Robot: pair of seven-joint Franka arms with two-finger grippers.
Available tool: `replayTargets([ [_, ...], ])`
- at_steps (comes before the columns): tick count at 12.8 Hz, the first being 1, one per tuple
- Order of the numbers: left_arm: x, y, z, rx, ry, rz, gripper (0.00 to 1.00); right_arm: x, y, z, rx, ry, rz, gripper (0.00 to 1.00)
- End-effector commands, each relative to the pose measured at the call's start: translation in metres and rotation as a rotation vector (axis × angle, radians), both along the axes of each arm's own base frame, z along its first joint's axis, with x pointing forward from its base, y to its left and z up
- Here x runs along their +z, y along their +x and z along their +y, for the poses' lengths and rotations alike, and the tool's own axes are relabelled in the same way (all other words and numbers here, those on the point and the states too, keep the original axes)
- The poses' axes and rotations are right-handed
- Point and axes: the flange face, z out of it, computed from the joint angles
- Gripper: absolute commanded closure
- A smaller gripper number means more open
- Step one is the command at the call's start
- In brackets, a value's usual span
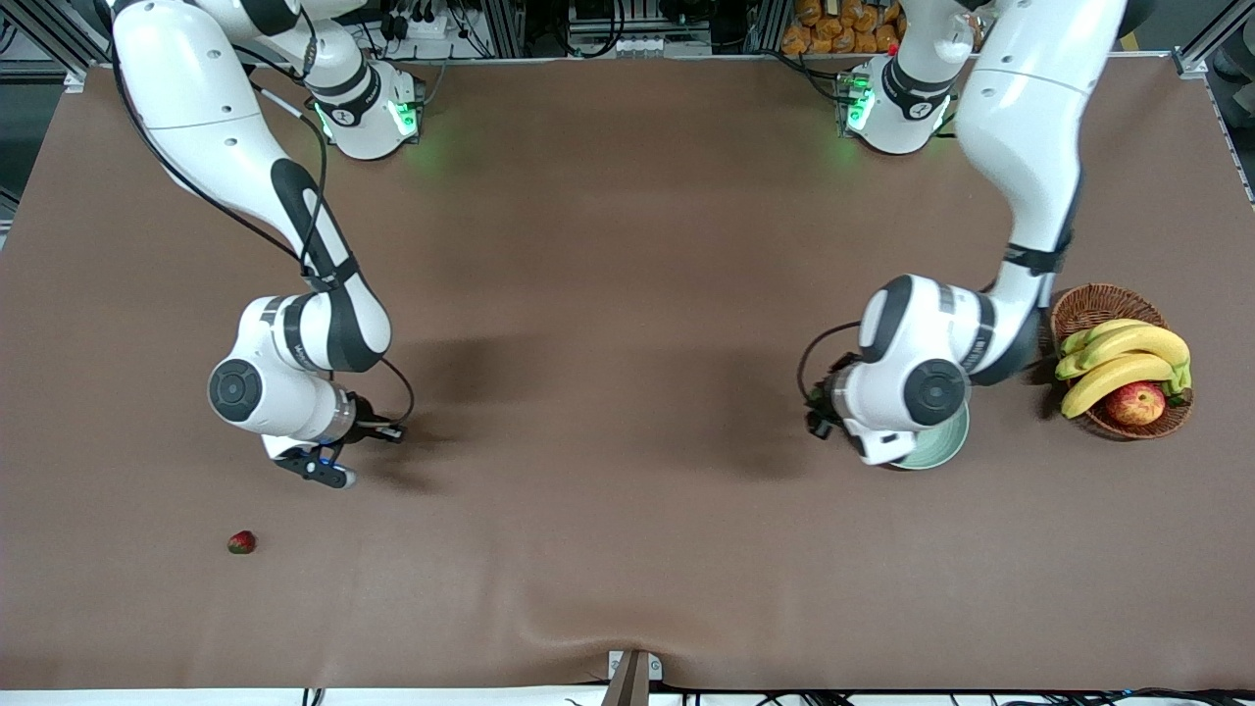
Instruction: Collect all strawberries into plate
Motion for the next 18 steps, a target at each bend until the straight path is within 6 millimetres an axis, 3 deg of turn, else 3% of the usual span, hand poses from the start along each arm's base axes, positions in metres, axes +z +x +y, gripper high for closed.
replayTargets([
  [1, 0.013, 0.007, 0.049, -0.054, 0.017, 0.011, 1.0, 0.02, -0.007, 0.038, 0.027, 0.074, -0.016, 1.0],
  [3, 0.008, 0.014, 0.091, -0.095, 0.002, 0.016, 1.0, 0.024, -0.013, 0.077, 0.051, 0.125, -0.016, 1.0],
  [5, -0.001, 0.017, 0.116, -0.119, 0.017, 0.025, 1.0, 0.033, -0.017, 0.118, 0.028, 0.221, -0.019, 1.0],
  [6, -0.014, 0.019, 0.121, -0.121, 0.023, 0.03, 1.0, 0.036, -0.017, 0.145, 0.025, 0.265, -0.02, 1.0],
  [8, -0.024, 0.017, 0.125, -0.114, 0.023, 0.044, 1.0, 0.043, -0.024, 0.219, 0.035, 0.36, -0.028, 1.0],
  [10, -0.026, 0.016, 0.127, -0.115, 0.025, 0.05, 0.76, 0.058, -0.028, 0.279, -0.025, 0.404, -0.016, 1.0],
  [11, -0.027, 0.015, 0.127, -0.131, 0.025, 0.052, 0.71, 0.06, -0.034, 0.31, -0.033, 0.412, -0.009, 1.0],
  [12, -0.026, 0.015, 0.128, -0.158, 0.022, 0.054, 0.39, 0.061, -0.042, 0.338, -0.032, 0.42, -0.012, 1.0],
  [13, -0.022, 0.016, 0.13, -0.171, 0.018, 0.047, 0.0, 0.058, -0.05, 0.356, -0.038, 0.423, -0.037, 1.0],
  [15, -0.009, 0.022, 0.148, -0.136, 0.007, 0.03, 0.0, 0.038, -0.068, 0.384, -0.037, 0.428, -0.113, 1.0],
  [18, 0.008, 0.02, 0.145, -0.139, 0.009, 0.031, 0.0, 0.014, -0.074, 0.398, -0.077, 0.43, -0.13, 1.0],
])
